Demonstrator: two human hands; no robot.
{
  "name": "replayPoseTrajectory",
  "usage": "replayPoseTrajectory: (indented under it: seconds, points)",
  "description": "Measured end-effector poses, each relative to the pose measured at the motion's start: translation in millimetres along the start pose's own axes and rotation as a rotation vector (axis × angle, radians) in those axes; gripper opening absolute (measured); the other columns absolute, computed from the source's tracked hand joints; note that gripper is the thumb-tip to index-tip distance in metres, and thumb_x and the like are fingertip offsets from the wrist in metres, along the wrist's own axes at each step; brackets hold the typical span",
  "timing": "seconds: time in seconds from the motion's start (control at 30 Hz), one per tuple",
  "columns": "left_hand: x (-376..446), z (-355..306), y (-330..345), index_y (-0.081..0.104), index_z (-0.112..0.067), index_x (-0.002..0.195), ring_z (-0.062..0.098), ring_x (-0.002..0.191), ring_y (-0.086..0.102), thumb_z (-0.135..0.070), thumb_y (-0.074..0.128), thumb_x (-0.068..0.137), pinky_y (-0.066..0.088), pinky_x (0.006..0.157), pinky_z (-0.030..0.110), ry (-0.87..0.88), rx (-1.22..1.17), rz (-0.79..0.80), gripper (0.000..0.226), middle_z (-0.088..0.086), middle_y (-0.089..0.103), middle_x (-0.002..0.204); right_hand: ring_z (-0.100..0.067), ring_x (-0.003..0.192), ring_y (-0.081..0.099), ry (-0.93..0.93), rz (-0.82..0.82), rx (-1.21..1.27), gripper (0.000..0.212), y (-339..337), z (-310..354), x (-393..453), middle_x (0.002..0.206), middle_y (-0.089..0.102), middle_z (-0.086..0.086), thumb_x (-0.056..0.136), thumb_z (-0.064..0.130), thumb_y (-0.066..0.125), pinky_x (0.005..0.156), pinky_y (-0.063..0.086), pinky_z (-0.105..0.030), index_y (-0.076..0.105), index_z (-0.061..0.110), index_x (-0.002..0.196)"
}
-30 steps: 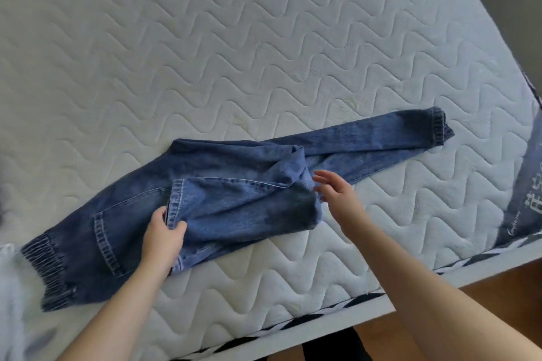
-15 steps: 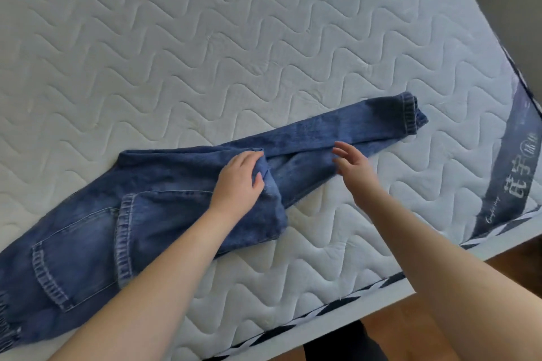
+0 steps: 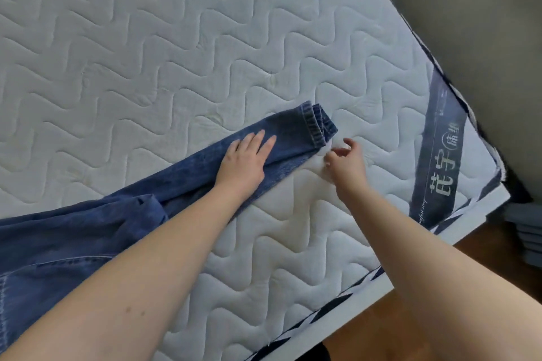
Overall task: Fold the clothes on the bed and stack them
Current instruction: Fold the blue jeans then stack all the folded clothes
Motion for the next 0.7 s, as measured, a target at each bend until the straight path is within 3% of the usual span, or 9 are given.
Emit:
replayPoseTrajectory:
  seconds: [0.1, 0.2, 0.23, 0.3, 0.4, 0.47, 0.53, 0.7]
  points:
    - [16, -1, -6, 0.028, -0.018, 0.151, 0.027, 0.139, 0.034, -0.014, 0.048, 0.095, 0.030, 0.111, 0.041, 0.001, -0.038, -0.060, 0.060, 0.008, 0.035, 0.154, -0.019, 0.084, 0.065, 0.000, 0.041, -0.068, 0.038, 5, 9, 17, 0.106, 0.066, -0.003, 0.090, 0.026, 0.067, 0.076, 0.059, -0.037, 0.054, 0.015, 0.124]
    - [32, 2, -22, 0.054, -0.021, 0.127, 0.032, 0.102, 0.061, -0.017, 0.051, 0.095, 0.046, 0.078, 0.041, -0.125, -0.270, -0.181, 0.033, 0.006, 0.065, 0.118, -0.022, 0.076, 0.067, 0.014, 0.052, -0.059, 0.032, 12, 19, 26, 0.091, 0.067, -0.004, 0.089, 0.035, 0.068, 0.067, 0.058, -0.037, 0.060, 0.010, 0.108]
    - [37, 3, -28, 0.058, -0.023, 0.117, 0.032, 0.089, 0.062, -0.020, 0.051, 0.095, 0.045, 0.068, 0.037, -0.165, -0.334, -0.194, 0.023, 0.006, 0.069, 0.104, -0.023, 0.074, 0.066, 0.017, 0.054, -0.054, 0.032, 14, 21, 28, 0.088, 0.066, -0.005, 0.088, 0.036, 0.069, 0.067, 0.058, -0.039, 0.060, 0.010, 0.104]
    - [51, 10, -39, 0.061, -0.026, 0.102, 0.029, 0.076, 0.060, -0.027, 0.051, 0.096, 0.041, 0.061, 0.032, -0.237, -0.472, -0.183, 0.012, 0.003, 0.068, 0.086, -0.022, 0.067, 0.061, 0.005, 0.064, -0.054, 0.023, 16, 25, 29, 0.084, 0.062, -0.008, 0.087, 0.028, 0.069, 0.071, 0.059, -0.045, 0.056, 0.009, 0.096]
    - [68, 23, -59, 0.064, -0.024, 0.098, 0.020, 0.074, 0.055, -0.037, 0.056, 0.095, 0.036, 0.063, 0.030, -0.315, -0.679, -0.221, 0.016, -0.007, 0.060, 0.077, -0.024, 0.077, 0.057, -0.002, 0.087, 0.039, 0.009, 10, 28, 23, 0.081, 0.055, -0.008, 0.087, 0.014, 0.059, 0.075, 0.060, -0.047, 0.050, 0.012, 0.084]
    - [80, 29, -71, 0.066, -0.022, 0.100, 0.018, 0.076, 0.058, -0.036, 0.060, 0.094, 0.039, 0.066, 0.027, -0.296, -0.783, -0.225, 0.015, -0.006, 0.063, 0.080, -0.024, 0.079, 0.060, -0.028, 0.071, 0.065, 0.011, -4, 28, 14, 0.082, 0.056, -0.006, 0.086, 0.012, 0.058, 0.066, 0.062, -0.039, 0.049, 0.014, 0.082]
    - [93, 30, -82, 0.065, -0.023, 0.097, 0.018, 0.079, 0.062, -0.032, 0.064, 0.092, 0.044, 0.070, 0.027, -0.245, -0.831, -0.171, 0.011, -0.003, 0.068, 0.084, -0.022, 0.072, 0.060, -0.085, 0.057, 0.058, 0.014, -20, 23, 3, 0.079, 0.057, -0.005, 0.085, 0.010, 0.060, 0.056, 0.059, -0.031, 0.048, 0.015, 0.080]
    - [125, 17, -82, 0.062, -0.009, 0.116, 0.025, 0.104, 0.062, -0.015, 0.056, 0.097, 0.045, 0.095, 0.033, -0.121, -0.792, 0.037, 0.020, 0.010, 0.068, 0.112, -0.021, 0.053, 0.057, -0.106, 0.061, 0.138, 0.028, -44, 4, -13, 0.071, 0.057, -0.007, 0.084, 0.016, 0.073, 0.063, 0.054, -0.042, 0.045, 0.015, 0.085]
Point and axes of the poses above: each hand's wrist, its own x-axis towards the middle knuckle, its own y-axis out of the palm, z = x × y, the point moved 1 cm from there along x, towards the middle knuckle
